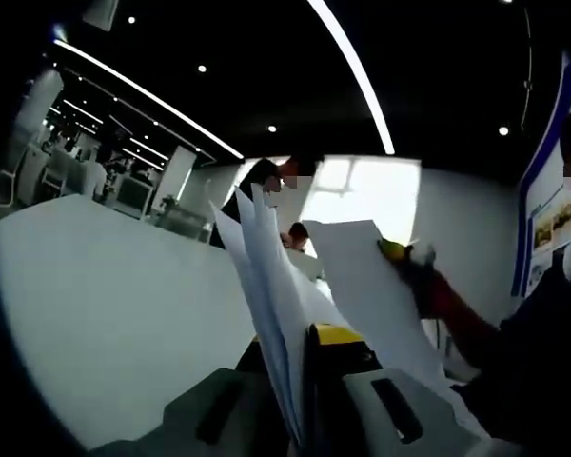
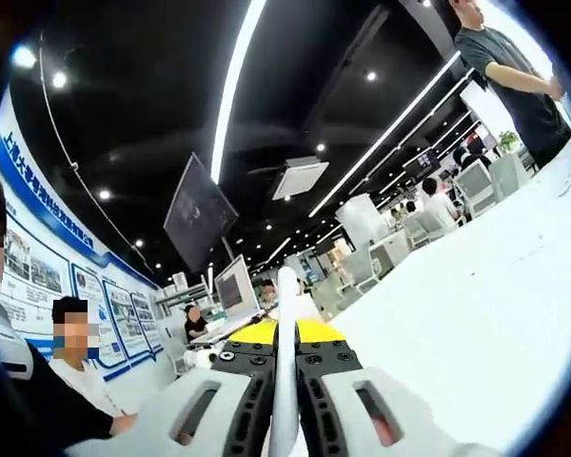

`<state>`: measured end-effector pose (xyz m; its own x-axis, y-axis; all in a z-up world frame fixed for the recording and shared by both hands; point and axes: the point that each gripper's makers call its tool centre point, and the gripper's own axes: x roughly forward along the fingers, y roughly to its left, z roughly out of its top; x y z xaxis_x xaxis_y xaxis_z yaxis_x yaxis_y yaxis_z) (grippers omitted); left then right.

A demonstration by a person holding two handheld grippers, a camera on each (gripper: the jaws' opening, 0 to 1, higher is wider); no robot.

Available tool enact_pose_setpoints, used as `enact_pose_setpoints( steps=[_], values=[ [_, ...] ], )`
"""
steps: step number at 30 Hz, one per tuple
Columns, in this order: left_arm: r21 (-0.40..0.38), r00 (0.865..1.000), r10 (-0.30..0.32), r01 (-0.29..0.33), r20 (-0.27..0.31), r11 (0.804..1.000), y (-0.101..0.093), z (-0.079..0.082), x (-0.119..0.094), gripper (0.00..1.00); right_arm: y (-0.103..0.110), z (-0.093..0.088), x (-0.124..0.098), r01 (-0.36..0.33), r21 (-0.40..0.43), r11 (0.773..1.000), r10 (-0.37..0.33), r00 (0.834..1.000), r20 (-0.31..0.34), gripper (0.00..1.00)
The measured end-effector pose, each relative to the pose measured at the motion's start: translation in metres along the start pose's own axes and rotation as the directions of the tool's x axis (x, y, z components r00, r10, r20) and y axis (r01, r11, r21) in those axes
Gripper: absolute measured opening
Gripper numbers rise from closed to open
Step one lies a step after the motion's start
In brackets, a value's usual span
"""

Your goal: Organize the stack of printing papers by aligning and flattening the scattered papers on the table

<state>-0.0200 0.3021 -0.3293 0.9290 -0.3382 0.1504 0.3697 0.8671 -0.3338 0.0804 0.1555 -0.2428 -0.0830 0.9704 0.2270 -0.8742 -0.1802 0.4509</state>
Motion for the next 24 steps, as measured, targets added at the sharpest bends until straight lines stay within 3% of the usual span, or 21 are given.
enact_pose_setpoints(
  steps=[10,24],
  values=[
    [-0.028,1.000,-0.004,0.004,0.015,1.000,0.001,0.002,0.000,0.07,0.004,-0.022,0.007,-0.008,0.026,1.000,0.009,0.999,-0.033,0.01],
    [-0.100,0.999,0.000,0.003,0.033,0.995,0.004,0.003,0.002,0.07,0.000,-0.034,0.009,-0.004,0.052,0.999,0.006,0.999,-0.047,0.01]
  ],
)
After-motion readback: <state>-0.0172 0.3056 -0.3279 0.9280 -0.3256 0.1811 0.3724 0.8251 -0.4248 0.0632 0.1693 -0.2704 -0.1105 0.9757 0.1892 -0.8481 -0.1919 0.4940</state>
